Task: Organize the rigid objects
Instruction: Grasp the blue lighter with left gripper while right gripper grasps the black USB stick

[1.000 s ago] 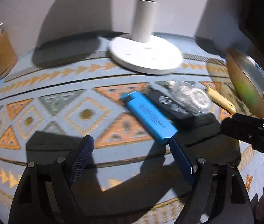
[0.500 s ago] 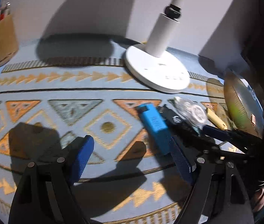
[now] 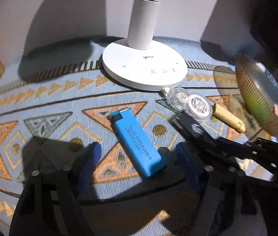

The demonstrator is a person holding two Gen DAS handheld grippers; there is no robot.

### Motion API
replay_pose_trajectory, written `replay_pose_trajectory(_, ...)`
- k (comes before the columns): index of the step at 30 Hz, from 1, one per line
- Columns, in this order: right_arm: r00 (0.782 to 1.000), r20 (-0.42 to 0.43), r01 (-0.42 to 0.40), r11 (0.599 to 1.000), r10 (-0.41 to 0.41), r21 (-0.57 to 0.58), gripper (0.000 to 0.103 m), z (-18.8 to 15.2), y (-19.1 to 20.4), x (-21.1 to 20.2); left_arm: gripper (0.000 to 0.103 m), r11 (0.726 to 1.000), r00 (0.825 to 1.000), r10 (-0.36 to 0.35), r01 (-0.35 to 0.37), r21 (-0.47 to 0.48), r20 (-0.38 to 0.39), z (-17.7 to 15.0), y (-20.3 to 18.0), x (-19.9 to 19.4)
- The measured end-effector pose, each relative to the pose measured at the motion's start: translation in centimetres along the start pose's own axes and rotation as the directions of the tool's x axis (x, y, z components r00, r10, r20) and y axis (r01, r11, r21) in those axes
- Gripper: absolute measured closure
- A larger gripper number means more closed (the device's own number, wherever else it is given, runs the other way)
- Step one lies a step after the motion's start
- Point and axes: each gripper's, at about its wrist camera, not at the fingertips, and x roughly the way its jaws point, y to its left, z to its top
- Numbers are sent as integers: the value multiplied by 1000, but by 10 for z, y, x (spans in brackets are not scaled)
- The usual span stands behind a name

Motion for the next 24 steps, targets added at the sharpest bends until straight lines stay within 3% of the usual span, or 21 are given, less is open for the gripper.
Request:
replay_pose_trajectory(1,1000,0,1,1000,-1,4,76,-3,-1,-2,50,1000,1000,16,-16,12,6,0,-1,0)
replay_pose_trajectory(4,1000,-3,3,1000,-3,7,77,-11,0,-9,75,998,999,36,-36,50,8,-1,-7,0)
replay_pose_trajectory(6,1000,-5,-1,1000,1,8,78,-17,3,-13,80,998,1000,9,-9,56,4,-5,-5,-6)
replay_pose_trajectory(18,1000,-16,-15,999,15,29,79,-84,24,-55,81,991,994,-104,105,82,-14,-89,-8,-63)
replay_pose_trajectory(24,999,-25,-27,998,28,53,76,-104,29,-68,81,990,993,-120,121,77,-19,-106,-6,-74)
